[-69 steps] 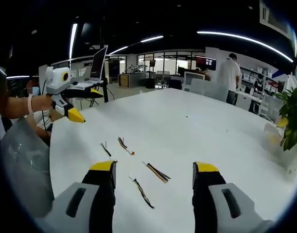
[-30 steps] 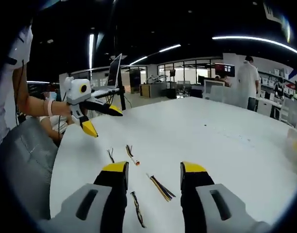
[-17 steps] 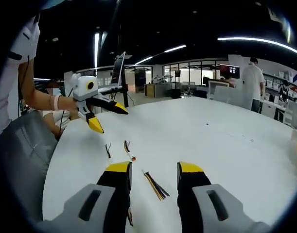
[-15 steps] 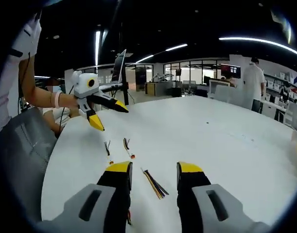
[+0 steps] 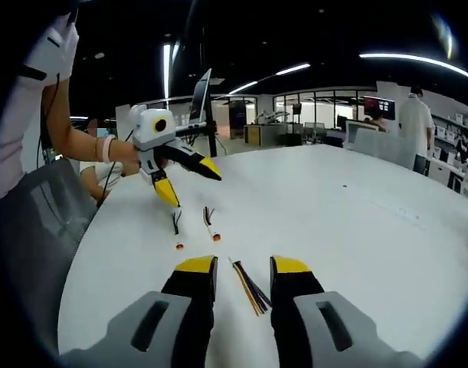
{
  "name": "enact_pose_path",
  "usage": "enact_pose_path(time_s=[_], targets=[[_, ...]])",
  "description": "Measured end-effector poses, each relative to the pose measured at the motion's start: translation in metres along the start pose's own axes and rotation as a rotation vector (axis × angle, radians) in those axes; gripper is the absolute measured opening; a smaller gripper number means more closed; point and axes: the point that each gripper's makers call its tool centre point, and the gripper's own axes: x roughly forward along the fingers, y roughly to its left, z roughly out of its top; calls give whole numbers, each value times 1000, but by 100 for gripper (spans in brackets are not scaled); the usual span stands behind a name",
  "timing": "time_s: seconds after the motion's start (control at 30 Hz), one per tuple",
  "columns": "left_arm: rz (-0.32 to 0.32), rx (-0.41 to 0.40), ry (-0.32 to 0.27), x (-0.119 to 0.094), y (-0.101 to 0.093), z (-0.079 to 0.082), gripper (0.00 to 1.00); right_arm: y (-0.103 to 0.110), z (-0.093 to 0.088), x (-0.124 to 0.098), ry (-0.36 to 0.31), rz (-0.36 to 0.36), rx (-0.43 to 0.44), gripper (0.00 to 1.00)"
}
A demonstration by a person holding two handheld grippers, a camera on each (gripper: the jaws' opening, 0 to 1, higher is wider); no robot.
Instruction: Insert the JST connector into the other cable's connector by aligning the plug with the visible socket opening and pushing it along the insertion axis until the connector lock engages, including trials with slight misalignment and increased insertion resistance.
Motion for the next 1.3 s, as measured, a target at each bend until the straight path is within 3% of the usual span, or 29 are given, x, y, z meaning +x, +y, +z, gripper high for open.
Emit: enact_pose_path(time_s=[0.27,0.4,0.77,0.87,1.03,1.3], targets=[[-52,-2,10,13,-10,-5,47,0,-6,9,-1,34,-8,22],[-94,10,-7,15,-12,-7,41,2,-6,12,-11,54,1,18],[-169,-10,-17,23,-16,-18,35,9,-15,23,3,99,-23,14],[-174,-55,-3,27,-19,-20,37,8,-15,24,-1,97,-20,14],[-200,-19,-22,32,-27,-18,32,6,-18,27,4,102,-23,13],[-212,-53,-32,36,-20,-22,30,8,-21,30,6,119,-32,11]])
